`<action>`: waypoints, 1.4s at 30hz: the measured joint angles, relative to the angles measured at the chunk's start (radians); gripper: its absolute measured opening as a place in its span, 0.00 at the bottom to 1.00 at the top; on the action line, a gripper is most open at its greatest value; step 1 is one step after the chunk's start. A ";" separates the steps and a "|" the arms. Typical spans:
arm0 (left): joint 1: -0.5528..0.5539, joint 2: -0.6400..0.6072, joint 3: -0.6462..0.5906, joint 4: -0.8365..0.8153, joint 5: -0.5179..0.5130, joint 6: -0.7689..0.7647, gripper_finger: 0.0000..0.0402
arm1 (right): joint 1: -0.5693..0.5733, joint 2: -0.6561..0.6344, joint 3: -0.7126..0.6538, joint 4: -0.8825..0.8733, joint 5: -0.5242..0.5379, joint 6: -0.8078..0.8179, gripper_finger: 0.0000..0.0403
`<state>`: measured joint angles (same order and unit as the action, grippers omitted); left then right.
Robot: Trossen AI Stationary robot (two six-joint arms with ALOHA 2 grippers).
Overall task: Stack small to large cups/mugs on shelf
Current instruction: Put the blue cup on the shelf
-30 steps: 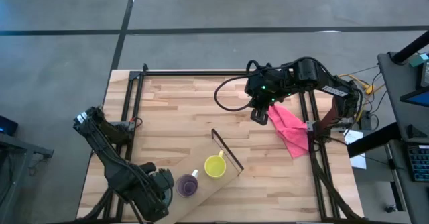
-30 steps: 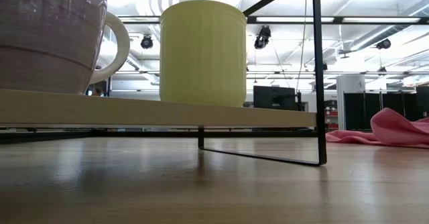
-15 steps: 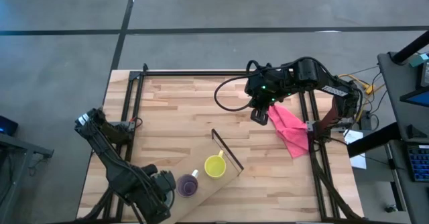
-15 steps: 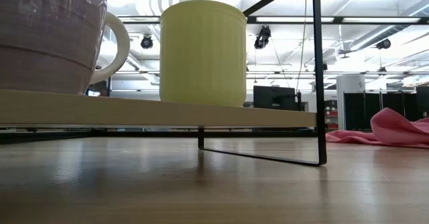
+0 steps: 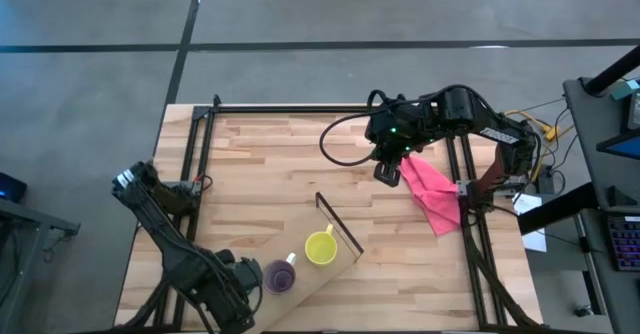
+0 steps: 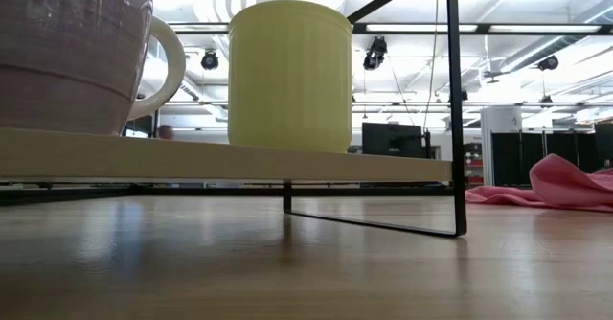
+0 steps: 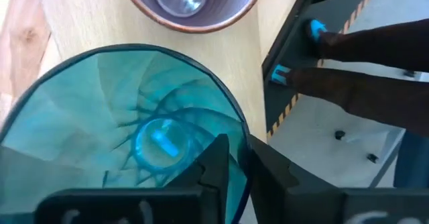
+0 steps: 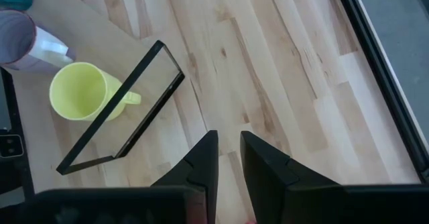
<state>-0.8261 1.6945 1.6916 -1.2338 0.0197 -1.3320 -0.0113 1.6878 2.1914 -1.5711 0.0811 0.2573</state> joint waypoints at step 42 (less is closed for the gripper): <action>-0.027 -0.004 -0.007 0.049 -0.249 -0.051 0.00 | 0.000 0.000 0.000 0.000 0.000 -0.008 0.15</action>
<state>-0.8526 1.6909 1.6844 -1.1851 -0.2288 -1.3828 -0.0113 1.6878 2.1914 -1.5711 0.0814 0.2497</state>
